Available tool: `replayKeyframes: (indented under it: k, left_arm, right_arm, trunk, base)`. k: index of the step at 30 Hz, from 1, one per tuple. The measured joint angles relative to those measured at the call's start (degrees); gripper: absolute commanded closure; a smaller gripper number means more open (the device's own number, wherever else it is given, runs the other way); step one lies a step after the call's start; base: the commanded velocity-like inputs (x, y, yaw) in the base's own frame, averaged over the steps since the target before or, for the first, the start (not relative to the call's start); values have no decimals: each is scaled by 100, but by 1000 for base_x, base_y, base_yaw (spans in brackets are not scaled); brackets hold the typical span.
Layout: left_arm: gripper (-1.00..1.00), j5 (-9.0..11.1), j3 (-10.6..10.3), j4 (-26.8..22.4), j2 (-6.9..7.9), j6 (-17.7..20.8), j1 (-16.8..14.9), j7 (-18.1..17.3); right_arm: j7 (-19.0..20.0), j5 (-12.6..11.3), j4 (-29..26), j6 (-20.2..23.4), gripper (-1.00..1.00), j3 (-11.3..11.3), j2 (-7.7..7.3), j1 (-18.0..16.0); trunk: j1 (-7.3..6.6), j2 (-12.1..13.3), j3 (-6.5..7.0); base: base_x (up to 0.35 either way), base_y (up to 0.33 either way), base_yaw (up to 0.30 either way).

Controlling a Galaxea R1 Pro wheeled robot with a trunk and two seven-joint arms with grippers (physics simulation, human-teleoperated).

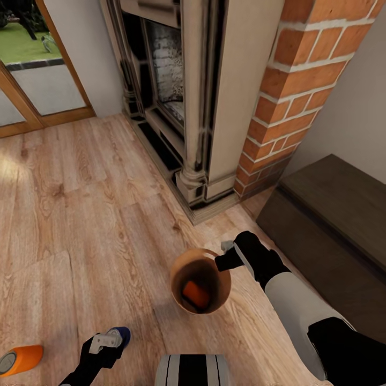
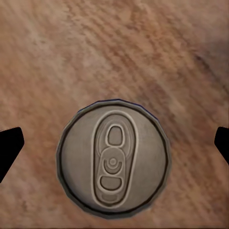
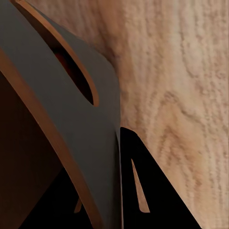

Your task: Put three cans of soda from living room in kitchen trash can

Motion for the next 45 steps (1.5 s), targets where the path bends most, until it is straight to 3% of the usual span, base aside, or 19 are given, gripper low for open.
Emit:
replayKeyframes:
  k: [2,5,8,13,18,29,37,45]
  left_arm:
    - [-100,0,-2,-1,0,0,0,0]
    - [-100,1,-10,3,-1,-1,-7,0]
    - [-100,1,-11,2,0,0,-7,0]
    - [-100,1,-15,-2,0,0,-7,0]
    - [-100,1,-10,-2,0,0,-7,0]
    - [-100,1,-16,2,-2,0,-7,0]
    - [-100,1,-8,-2,1,0,-3,0]
    - [-100,1,-5,-6,-2,0,-4,0]
  right_arm:
    - [-7,129,-104,0,100,-15,89,-7]
    - [-26,142,-255,-13,100,-80,105,-4]
    - [-43,322,-509,-33,100,-98,102,-2]
    - [-27,192,-623,-13,100,-122,98,6]
    - [-36,296,-638,-25,100,-128,95,7]
    - [-34,270,-642,-22,100,-119,96,8]
    - [-25,287,-693,0,100,-96,94,2]
    - [-24,282,-700,0,100,-85,91,4]
  trunk:
    - [43,0,1]
    - [72,1,-2]
    - [72,1,-2]
    - [72,1,-3]
    - [72,1,-3]
    - [72,1,-3]
    - [89,-11,-177]
    - [89,-11,-178]
  base:
    - [0,0,0]
    - [0,0,0]
    - [0,0,0]
    - [0,0,0]
    - [0,0,0]
    - [0,0,0]
    - [0,0,0]
    - [0,0,0]
